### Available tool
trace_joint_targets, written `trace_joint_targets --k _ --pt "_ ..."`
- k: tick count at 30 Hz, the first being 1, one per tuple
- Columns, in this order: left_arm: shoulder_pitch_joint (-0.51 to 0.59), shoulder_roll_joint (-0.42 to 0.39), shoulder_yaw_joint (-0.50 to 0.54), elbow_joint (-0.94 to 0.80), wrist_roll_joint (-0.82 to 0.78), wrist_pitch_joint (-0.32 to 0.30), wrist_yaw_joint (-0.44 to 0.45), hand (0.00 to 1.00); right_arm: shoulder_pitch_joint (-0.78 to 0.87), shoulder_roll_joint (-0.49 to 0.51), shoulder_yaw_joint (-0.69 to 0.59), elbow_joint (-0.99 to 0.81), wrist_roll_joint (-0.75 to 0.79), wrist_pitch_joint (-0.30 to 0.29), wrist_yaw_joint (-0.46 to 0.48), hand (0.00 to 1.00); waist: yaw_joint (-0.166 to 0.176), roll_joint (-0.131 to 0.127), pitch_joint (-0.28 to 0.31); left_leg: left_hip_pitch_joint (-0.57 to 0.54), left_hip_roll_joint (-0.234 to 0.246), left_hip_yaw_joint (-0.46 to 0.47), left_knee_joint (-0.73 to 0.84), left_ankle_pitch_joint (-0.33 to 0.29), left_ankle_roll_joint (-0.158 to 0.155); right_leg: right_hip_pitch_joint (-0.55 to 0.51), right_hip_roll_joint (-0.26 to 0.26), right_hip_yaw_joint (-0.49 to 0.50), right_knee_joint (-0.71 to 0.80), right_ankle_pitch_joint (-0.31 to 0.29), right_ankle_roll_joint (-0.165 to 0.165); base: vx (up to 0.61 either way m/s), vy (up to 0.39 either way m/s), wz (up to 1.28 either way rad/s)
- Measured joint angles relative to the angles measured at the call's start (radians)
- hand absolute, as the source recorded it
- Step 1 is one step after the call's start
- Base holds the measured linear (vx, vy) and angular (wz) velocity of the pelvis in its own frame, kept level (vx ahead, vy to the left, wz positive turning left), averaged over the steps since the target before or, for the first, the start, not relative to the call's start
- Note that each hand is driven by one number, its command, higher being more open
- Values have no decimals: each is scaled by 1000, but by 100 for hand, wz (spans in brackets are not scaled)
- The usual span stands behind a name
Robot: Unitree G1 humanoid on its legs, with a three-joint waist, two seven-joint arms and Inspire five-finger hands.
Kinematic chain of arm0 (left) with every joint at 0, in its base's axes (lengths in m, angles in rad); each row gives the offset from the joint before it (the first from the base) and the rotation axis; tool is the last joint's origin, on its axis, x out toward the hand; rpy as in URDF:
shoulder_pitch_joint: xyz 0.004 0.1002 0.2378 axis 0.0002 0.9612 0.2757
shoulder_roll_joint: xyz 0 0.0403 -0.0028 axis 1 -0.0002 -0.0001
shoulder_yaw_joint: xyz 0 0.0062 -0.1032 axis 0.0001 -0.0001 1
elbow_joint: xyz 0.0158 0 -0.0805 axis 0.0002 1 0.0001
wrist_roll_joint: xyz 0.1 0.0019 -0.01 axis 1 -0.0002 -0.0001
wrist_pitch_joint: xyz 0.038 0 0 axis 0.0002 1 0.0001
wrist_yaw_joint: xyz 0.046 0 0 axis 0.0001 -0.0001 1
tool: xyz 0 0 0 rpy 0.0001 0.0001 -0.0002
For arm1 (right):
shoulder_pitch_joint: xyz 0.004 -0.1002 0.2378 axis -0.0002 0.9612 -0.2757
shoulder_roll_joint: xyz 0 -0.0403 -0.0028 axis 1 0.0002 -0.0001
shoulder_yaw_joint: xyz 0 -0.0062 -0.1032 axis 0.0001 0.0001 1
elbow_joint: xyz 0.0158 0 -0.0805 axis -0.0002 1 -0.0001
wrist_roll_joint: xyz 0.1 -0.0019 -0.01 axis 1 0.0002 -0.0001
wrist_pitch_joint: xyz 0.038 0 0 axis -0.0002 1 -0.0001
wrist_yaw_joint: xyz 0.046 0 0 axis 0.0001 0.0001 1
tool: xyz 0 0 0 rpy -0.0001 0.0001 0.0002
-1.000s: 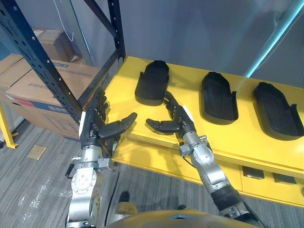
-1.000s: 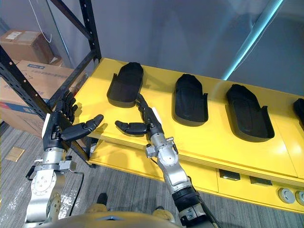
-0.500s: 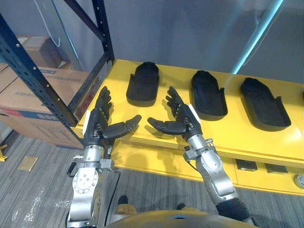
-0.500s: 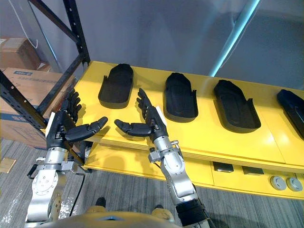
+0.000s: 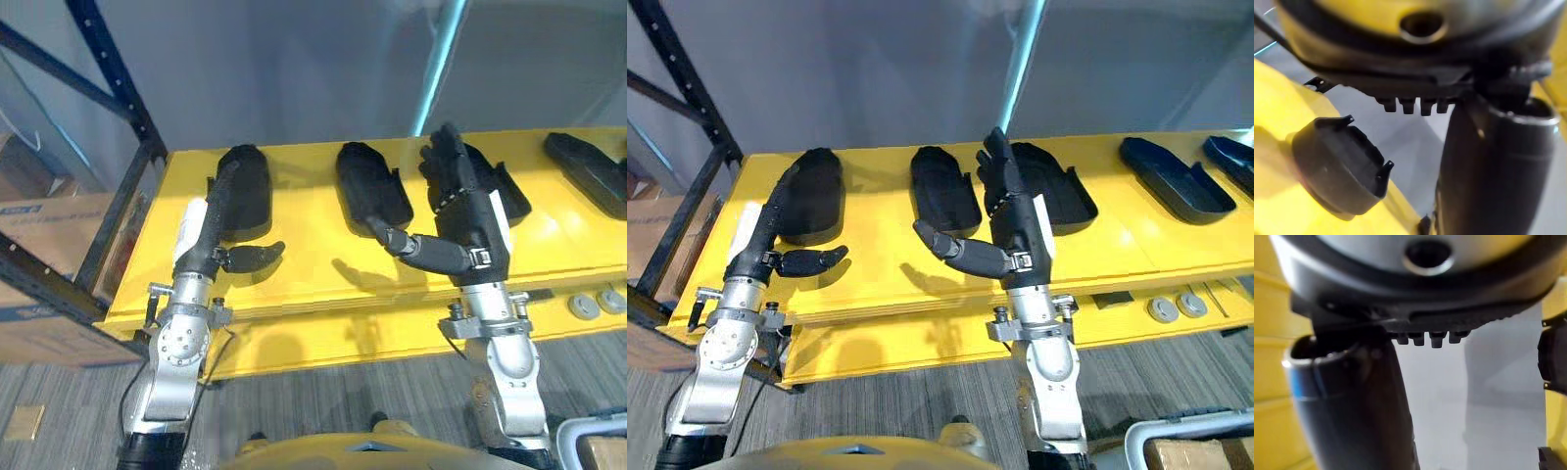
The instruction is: Walk over and take three plastic housings, then place them on the shelf
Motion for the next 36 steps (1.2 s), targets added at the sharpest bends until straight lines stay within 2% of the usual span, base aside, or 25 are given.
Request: trace_joint_targets --k 3,6,11,15,23,28,36 --pt "-68 49 -3 65 41 64 -2 100 16 -34 -22 0 29 3 18 100 -20 15 -10 -3 1 18 0 -1 1 -15 4 16 0 2 0 -4 2 -17" --pt "-122 89 -19 90 54 121 -46 100 27 -37 -33 0 45 16 27 100 -34 21 -12 -2 1 27 0 -2 1 -21 5 25 0 4 1 0 1 -9" --pt "-202 129 -53 158 80 165 -146 100 24 -38 -34 -1 56 29 65 100 -50 32 -19 -3 0 42 0 -4 1 -30 6 39 1 9 2 6 3 -8" --pt "-228 152 -75 194 81 169 -219 100 20 -39 -34 -3 57 40 82 100 -67 36 -22 -2 0 45 0 -5 1 -31 6 41 1 10 3 1 0 -1" --pt "-296 155 -100 269 81 228 -379 100 13 -49 -29 -38 78 60 85 100 -74 52 -32 -1 -2 59 0 -6 2 -39 6 54 1 15 4 -9 -2 -5" --pt "-306 156 -100 270 81 253 -403 100 13 -69 -19 -43 78 79 95 100 -72 68 -42 -1 -2 59 0 -6 2 -38 6 53 1 15 4 0 0 0" --pt "-308 162 -100 258 79 270 -454 100 13 -67 -6 -44 78 79 96 100 -69 71 -44 -1 -1 54 0 -6 3 -34 5 48 2 15 4 0 -1 0"
